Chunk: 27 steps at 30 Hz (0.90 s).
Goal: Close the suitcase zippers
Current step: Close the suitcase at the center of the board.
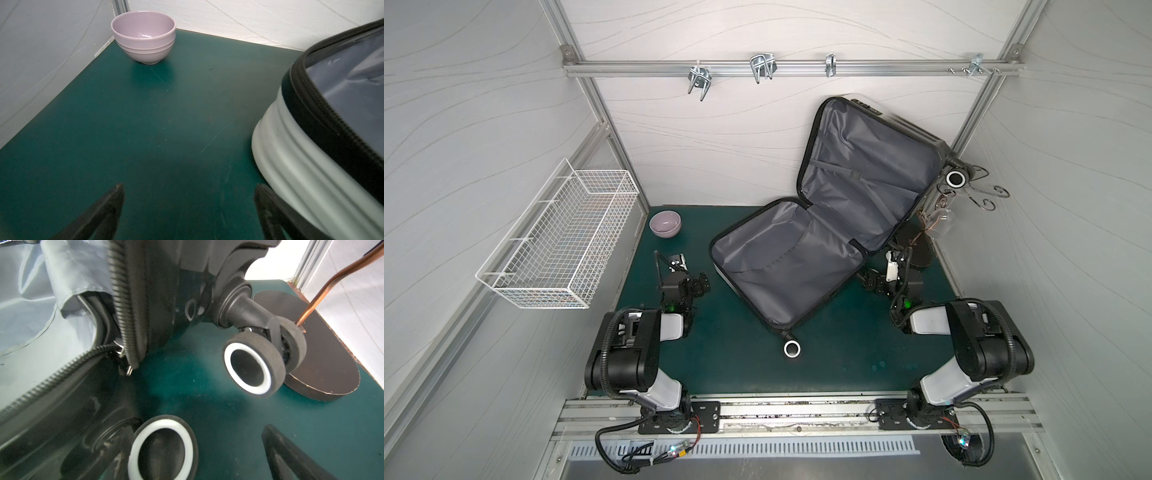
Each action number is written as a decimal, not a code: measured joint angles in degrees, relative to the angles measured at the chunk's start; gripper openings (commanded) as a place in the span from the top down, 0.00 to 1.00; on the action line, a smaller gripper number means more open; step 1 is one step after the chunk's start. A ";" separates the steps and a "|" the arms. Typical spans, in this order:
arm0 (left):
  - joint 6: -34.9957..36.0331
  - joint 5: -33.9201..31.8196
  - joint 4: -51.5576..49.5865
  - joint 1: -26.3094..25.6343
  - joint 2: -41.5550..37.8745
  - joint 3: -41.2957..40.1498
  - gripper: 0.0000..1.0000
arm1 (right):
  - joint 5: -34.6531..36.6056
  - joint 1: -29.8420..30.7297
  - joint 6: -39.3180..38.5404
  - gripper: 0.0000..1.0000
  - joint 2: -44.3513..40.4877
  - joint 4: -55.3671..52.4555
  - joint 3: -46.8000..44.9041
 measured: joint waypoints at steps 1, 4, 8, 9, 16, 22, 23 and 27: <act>-0.15 1.27 0.28 0.63 -0.02 -0.28 0.00 | -0.13 -0.11 0.02 0.01 0.00 -0.07 0.00; -0.35 3.26 0.59 1.46 0.00 -0.81 0.00 | 0.68 0.35 0.04 0.01 -0.11 -0.17 0.00; -0.33 5.25 1.11 1.46 -1.97 -2.47 0.00 | 6.43 4.74 -1.11 0.01 -5.57 -9.70 2.14; -0.33 5.38 -0.66 1.40 -3.80 -2.51 0.00 | 8.24 6.01 -0.31 0.01 -7.72 -13.75 4.11; -1.57 -1.01 -13.00 -3.76 -19.26 -0.22 0.00 | 16.04 11.93 8.83 0.01 -19.78 -35.41 14.91; -6.47 -10.16 -28.61 -9.86 -26.84 3.91 0.00 | 12.68 16.59 17.84 0.02 -24.74 -53.48 22.12; -8.72 -11.32 -32.26 -10.19 -27.50 5.79 0.00 | 9.22 15.72 19.54 0.11 -25.46 -54.58 22.86; -18.40 -12.46 -46.47 -10.32 -28.98 16.48 0.00 | -6.73 8.09 25.20 0.33 -26.34 -58.10 25.83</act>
